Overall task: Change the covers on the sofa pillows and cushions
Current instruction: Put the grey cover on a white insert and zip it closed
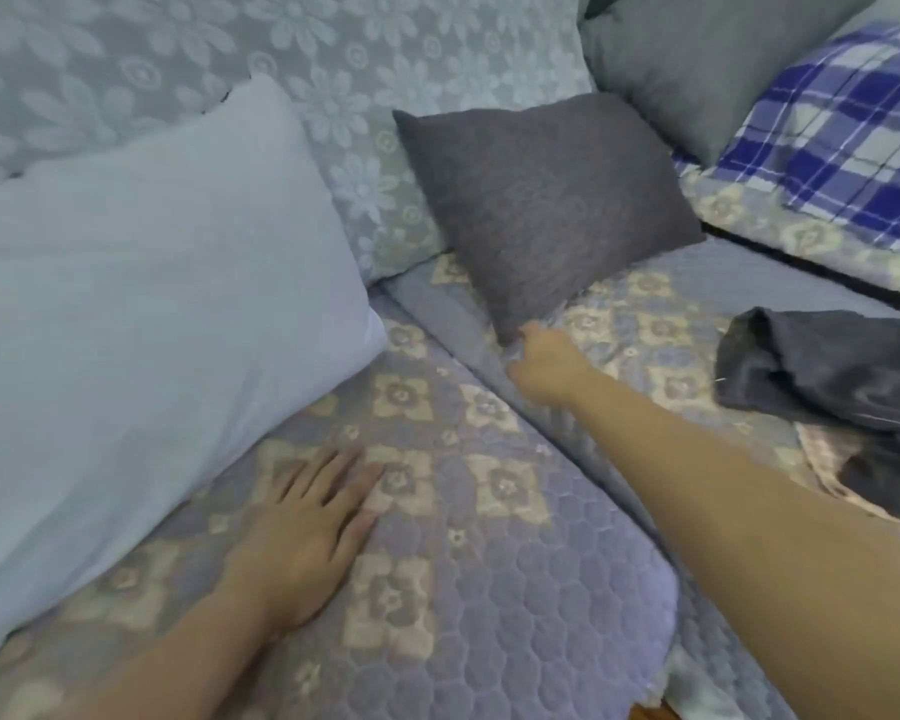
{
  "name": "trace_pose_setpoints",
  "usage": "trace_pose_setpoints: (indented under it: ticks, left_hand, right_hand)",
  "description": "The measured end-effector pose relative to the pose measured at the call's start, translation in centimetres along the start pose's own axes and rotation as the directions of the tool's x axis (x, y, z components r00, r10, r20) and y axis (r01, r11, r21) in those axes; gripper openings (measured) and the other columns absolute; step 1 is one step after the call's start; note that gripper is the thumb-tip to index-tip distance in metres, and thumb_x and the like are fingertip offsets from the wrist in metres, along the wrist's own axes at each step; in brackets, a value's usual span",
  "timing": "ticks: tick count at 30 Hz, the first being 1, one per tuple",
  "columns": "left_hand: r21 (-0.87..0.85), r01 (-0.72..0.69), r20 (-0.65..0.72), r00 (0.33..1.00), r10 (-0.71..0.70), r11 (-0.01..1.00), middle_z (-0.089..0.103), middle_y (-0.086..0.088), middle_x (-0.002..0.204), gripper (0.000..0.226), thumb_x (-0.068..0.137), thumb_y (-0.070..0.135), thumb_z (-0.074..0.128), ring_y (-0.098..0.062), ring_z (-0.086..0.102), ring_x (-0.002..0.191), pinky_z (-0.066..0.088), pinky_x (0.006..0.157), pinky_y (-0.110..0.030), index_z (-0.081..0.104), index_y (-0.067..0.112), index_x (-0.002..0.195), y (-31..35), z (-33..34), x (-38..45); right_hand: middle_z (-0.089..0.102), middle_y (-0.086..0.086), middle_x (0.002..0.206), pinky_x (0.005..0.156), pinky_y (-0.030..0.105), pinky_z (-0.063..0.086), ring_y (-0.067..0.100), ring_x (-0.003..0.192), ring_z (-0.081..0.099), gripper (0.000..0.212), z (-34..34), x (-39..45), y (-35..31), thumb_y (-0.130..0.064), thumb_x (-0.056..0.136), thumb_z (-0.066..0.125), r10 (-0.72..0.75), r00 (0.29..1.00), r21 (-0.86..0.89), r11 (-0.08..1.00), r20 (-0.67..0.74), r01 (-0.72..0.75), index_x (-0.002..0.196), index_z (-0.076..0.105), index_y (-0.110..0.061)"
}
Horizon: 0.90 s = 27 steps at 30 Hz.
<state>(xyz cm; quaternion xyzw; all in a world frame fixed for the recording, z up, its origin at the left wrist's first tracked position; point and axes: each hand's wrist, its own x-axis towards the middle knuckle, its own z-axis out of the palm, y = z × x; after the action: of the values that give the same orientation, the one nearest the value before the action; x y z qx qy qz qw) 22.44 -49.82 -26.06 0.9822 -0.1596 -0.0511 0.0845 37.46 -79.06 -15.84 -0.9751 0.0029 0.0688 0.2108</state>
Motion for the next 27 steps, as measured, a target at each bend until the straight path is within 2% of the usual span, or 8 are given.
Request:
trace_pose_setpoints:
  ticks: [4, 6, 8, 11, 19, 22, 25, 27]
  left_hand:
    - [0.05, -0.095, -0.121, 0.988, 0.1, 0.994, 0.034, -0.001, 0.163, 0.055, 0.104, 0.051, 0.027, -0.022, 0.031, 0.15, 0.018, 0.121, -0.04, 0.037, 0.035, 0.156, -1.3, 1.0, 1.9]
    - [0.04, -0.124, -0.136, 0.982, 0.128, 0.991, 0.034, -0.001, 0.163, 0.054, 0.103, 0.048, 0.031, -0.023, 0.031, 0.15, 0.021, 0.121, -0.042, 0.039, 0.033, 0.155, -1.7, 1.1, 2.7]
    - [0.035, -0.146, -0.175, 0.973, 0.15, 0.989, 0.034, -0.001, 0.163, 0.054, 0.103, 0.047, 0.031, -0.023, 0.03, 0.15, 0.024, 0.122, -0.046, 0.04, 0.033, 0.154, -1.9, 1.5, 3.2]
    - [0.024, -0.162, -0.231, 0.959, 0.163, 0.986, 0.034, -0.001, 0.163, 0.054, 0.103, 0.046, 0.032, -0.023, 0.029, 0.15, 0.025, 0.122, -0.048, 0.04, 0.033, 0.154, -2.3, 2.1, 3.3]
    - [0.035, -0.122, -0.13, 0.984, 0.125, 0.992, 0.03, 0.0, 0.165, 0.055, 0.106, 0.047, 0.02, -0.02, 0.021, 0.153, 0.011, 0.124, -0.04, 0.036, 0.033, 0.156, -2.1, 1.7, 3.2]
    - [-0.263, 0.022, -0.002, 1.0, -0.023, 0.965, 0.014, 0.006, 0.17, 0.055, 0.107, 0.048, 0.017, -0.015, 0.009, 0.156, 0.002, 0.125, -0.036, 0.032, 0.034, 0.157, -0.2, -0.5, 2.1]
    - [-0.815, 0.299, 0.193, 0.948, -0.254, 0.496, 0.047, 0.0, 0.156, 0.043, 0.101, 0.056, 0.045, -0.014, 0.045, 0.138, 0.031, 0.122, -0.042, 0.064, 0.029, 0.129, 1.8, -4.1, -2.9]
    - [-0.945, 0.208, 0.096, 0.915, -0.393, 0.252, 0.059, 0.003, 0.143, 0.07, 0.085, 0.081, 0.05, -0.01, 0.055, 0.128, 0.039, 0.116, -0.041, 0.066, 0.027, 0.128, 2.6, -6.7, -7.9]
  right_hand:
    - [-0.004, 0.012, 0.163, 0.109, 0.052, 0.033, 0.045, 0.143, 0.019, 0.088, 3.0, 8.1, -2.2, -0.039, 0.097, 0.059, 0.167, 0.97, 0.125, 0.981, -0.178, -0.146, 0.158, -0.002, -0.025]
    - [-0.011, 0.012, 0.165, 0.109, 0.056, 0.033, 0.046, 0.145, 0.011, 0.106, 4.3, 11.4, -3.5, -0.046, 0.092, 0.066, 0.285, 0.936, 0.157, 0.954, -0.205, -0.256, 0.157, -0.016, -0.026]
    - [0.001, 0.013, 0.163, 0.102, 0.057, 0.038, 0.044, 0.141, 0.018, 0.105, 6.1, 14.2, -4.1, -0.046, 0.088, 0.068, 0.358, 0.88, 0.094, 0.933, -0.312, -0.346, 0.157, -0.007, -0.022]
    - [0.025, 0.011, 0.151, 0.098, 0.056, 0.042, 0.035, 0.135, 0.03, 0.072, 7.1, 15.9, -3.3, -0.029, 0.088, 0.066, 0.385, 0.797, 0.113, 0.919, -0.466, -0.378, 0.145, 0.024, -0.014]
    - [0.054, 0.022, 0.135, 0.097, 0.043, 0.044, 0.043, 0.123, 0.052, 0.046, 0.7, 9.6, -1.6, -0.033, 0.095, 0.06, 0.341, 0.86, 0.153, 0.94, -0.379, -0.306, 0.131, 0.05, -0.005]
    - [0.06, 0.021, 0.125, 0.087, 0.041, 0.047, 0.041, 0.113, 0.057, 0.041, -1.6, 2.0, -3.8, -0.034, 0.091, 0.064, 0.316, 0.878, 0.247, 0.939, -0.358, -0.238, 0.122, 0.057, -0.007]
    - [0.064, 0.01, 0.1, 0.072, 0.038, 0.047, 0.034, 0.089, 0.059, 0.024, -2.4, -7.3, -8.0, -0.03, 0.089, 0.066, 0.284, 0.843, 0.416, 0.906, -0.456, -0.081, 0.104, 0.058, -0.013]
    - [0.06, -0.001, 0.083, 0.064, 0.038, 0.05, 0.022, 0.075, 0.059, 0.019, -1.2, -14.8, -11.4, -0.027, 0.089, 0.066, 0.277, 0.813, 0.532, 0.846, -0.512, 0.046, 0.099, 0.056, -0.014]
